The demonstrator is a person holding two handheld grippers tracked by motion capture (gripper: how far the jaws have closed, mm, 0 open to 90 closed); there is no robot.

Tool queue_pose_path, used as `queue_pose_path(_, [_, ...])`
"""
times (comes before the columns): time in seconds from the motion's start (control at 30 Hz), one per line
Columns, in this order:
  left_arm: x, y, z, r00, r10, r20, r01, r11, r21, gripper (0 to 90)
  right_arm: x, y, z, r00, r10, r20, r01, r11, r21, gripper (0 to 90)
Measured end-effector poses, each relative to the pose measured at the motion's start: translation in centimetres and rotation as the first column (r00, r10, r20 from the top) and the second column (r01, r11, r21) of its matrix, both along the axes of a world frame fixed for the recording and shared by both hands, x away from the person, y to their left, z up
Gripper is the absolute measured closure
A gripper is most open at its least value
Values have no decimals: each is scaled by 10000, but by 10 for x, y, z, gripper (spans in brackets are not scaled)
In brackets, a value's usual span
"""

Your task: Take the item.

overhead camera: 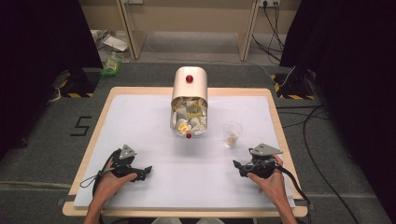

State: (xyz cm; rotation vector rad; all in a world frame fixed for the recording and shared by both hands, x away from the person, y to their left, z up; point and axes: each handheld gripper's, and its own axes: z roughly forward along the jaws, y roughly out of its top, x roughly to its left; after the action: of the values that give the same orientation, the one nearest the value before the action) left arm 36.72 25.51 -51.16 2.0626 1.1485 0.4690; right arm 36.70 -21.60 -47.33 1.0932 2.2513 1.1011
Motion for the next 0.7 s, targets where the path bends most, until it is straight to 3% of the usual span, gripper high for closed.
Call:
queue_pose_path(0.27, [0, 0, 0, 10000, 0, 5, 0, 10000, -1, 0, -6, -5, -8, 9998, -53, -196, 52, 10000, -57, 187])
queue_pose_path(0.53, [0, 0, 0, 10000, -1, 7, 1, 10000, 5, 0, -13, -2, -13, 9993, 148, -349, -170, 9977, -649, 177])
queue_pose_path(0.7, [0, 0, 0, 10000, -3, 6, 3, 10000, 9, 0, -17, -5, -19, 9981, 96, -613, -139, 9975, -693, 192])
